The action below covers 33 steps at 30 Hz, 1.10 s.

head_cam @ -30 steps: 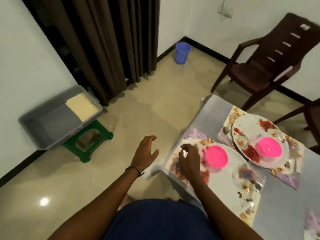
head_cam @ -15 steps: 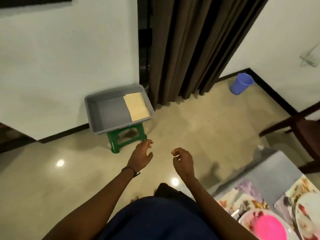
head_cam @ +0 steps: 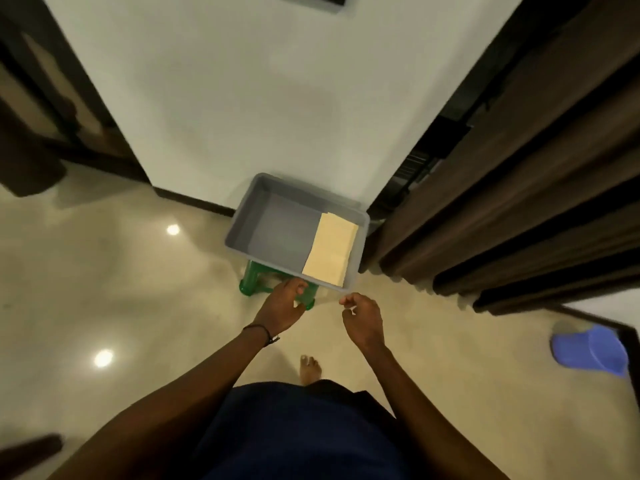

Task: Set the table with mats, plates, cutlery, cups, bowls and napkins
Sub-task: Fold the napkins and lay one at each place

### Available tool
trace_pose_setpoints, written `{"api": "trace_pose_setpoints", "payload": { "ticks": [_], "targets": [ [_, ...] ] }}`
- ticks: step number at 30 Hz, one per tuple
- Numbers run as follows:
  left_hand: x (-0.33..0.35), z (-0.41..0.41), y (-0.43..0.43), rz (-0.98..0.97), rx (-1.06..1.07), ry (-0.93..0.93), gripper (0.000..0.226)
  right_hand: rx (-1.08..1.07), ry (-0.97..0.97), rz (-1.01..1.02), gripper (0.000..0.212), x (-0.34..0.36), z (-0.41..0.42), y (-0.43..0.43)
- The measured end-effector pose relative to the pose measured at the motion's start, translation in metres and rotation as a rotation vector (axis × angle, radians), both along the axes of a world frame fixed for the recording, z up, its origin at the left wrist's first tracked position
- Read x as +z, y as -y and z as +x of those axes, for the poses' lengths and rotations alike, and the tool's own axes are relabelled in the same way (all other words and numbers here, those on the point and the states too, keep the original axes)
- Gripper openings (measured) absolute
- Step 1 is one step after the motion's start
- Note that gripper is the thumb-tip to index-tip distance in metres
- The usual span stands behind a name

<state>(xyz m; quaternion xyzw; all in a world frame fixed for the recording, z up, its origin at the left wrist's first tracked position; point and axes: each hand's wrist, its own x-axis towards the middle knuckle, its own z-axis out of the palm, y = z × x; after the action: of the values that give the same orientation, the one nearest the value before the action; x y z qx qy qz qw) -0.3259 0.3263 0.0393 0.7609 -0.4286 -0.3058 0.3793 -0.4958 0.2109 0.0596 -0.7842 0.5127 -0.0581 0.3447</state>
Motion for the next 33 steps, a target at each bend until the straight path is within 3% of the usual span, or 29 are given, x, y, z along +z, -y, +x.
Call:
{"api": "trace_pose_setpoints", "payload": {
  "ticks": [6,13,23,28,33],
  "targets": [
    [-0.008,-0.023,0.039,0.029,0.254,-0.06,0.037,0.463,-0.213,-0.019,0.029,-0.017,0.02,0.093],
    [-0.035,-0.023,0.073,0.133,0.379,-0.102,0.042,0.706,-0.42,-0.094,0.036,-0.033,0.053,0.156],
    [-0.148,0.027,0.182,0.234,0.481,-0.206,0.041,1.136,-0.583,-0.382,0.051,-0.144,0.129,0.24],
    [-0.227,0.04,0.223,0.417,0.459,-0.092,0.037,1.258,-0.664,-0.506,0.064,-0.215,0.193,0.281],
    [-0.274,0.029,0.246,0.581,0.477,0.111,0.038,1.433,-0.657,-0.598,0.063,-0.263,0.227,0.305]
  ]
}}
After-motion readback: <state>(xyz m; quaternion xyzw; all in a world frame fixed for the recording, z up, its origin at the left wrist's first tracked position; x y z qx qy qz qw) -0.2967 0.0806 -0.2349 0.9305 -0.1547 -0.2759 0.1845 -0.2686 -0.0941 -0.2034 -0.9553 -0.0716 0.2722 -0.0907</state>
